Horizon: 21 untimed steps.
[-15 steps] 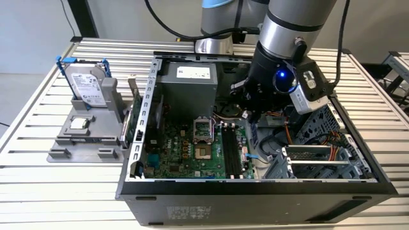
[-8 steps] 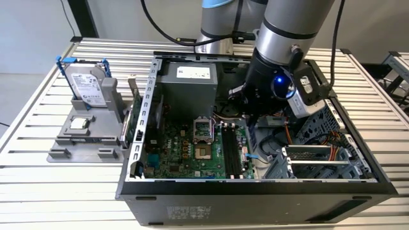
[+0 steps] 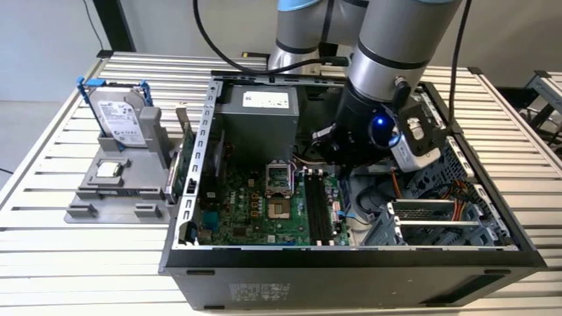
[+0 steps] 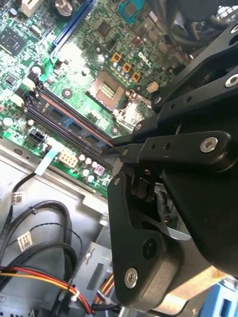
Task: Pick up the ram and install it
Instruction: 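Insert the ram into the slot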
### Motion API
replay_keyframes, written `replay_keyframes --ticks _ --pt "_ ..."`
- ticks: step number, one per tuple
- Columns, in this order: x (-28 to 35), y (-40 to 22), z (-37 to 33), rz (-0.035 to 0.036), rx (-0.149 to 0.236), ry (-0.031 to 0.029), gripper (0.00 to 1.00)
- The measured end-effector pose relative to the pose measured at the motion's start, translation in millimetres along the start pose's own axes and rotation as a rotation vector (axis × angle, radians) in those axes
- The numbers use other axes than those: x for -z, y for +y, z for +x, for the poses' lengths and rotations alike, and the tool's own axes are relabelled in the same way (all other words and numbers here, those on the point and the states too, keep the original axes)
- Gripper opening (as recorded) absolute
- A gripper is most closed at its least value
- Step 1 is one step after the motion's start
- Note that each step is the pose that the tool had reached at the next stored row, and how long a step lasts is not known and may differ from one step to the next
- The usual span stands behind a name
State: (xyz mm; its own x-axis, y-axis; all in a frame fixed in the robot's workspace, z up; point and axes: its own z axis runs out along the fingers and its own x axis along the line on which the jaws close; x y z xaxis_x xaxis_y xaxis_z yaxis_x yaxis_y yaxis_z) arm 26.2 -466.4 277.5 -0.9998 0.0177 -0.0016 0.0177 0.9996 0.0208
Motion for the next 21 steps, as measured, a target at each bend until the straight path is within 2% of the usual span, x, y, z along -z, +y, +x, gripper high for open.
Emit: replay_keyframes --ticks 6,21 --pt "-10.5 -3.8 1.2 0.001 0.0 0.0 0.0" --pt "-36.8 -6.0 2.8 0.0021 0.0 -0.0001 0.0"
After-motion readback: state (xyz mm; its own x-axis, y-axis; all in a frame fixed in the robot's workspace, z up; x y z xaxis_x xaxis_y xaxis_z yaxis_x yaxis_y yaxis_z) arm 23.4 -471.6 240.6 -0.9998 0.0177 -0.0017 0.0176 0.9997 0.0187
